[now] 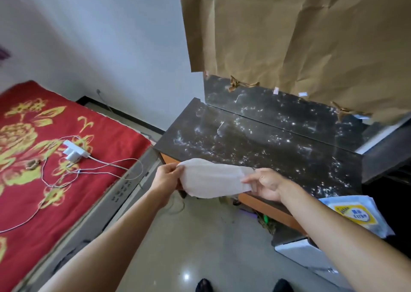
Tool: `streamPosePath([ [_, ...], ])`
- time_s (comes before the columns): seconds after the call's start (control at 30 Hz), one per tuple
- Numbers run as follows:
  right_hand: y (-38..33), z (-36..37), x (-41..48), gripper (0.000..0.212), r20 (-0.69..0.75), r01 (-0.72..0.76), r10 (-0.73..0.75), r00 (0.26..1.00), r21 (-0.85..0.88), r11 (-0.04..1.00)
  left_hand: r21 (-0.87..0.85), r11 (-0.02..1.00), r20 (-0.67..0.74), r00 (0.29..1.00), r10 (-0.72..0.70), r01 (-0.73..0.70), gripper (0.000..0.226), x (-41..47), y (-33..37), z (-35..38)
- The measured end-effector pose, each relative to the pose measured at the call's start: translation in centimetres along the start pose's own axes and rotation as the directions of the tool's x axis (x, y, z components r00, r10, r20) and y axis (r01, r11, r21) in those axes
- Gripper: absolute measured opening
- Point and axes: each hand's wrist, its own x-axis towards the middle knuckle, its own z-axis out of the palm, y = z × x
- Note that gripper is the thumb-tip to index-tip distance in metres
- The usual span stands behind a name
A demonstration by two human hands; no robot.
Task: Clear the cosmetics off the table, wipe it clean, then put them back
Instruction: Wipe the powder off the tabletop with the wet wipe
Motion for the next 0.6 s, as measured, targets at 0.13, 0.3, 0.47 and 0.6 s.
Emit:
streamPosePath([
  [0.13,-1.0,2.9,1.1,0.056,-0.022,-0.052,0.05,0.999,-0.084,0.995,-0.028,0.998,0.032,0.998,-0.054,0.054,0.023,1.4,-0.8,-2.2],
  [0.3,-4.8,4.7,2.6,0.042,-0.033,0.097,-0.1,0.994,-0.071,0.993,-0.092,0.958,0.283,0.929,-0.236,0.272,0.014,4.5,-1.1,-3.5],
  [0.47,-11.0,5.8,5.4,0.022,0.164,0.11,-0.084,0.983,-0.155,0.982,0.036,0.984,0.423,0.889,-0.174,0.175,0.053,9.2,1.2,-3.4],
  [0.6,-16.4,7.2,9.4,0.016,0.233,0.095,-0.028,0.972,-0.28,0.955,0.005,0.998,0.546,0.836,-0.055,0.062,0.052,14.0,5.8,-1.7],
])
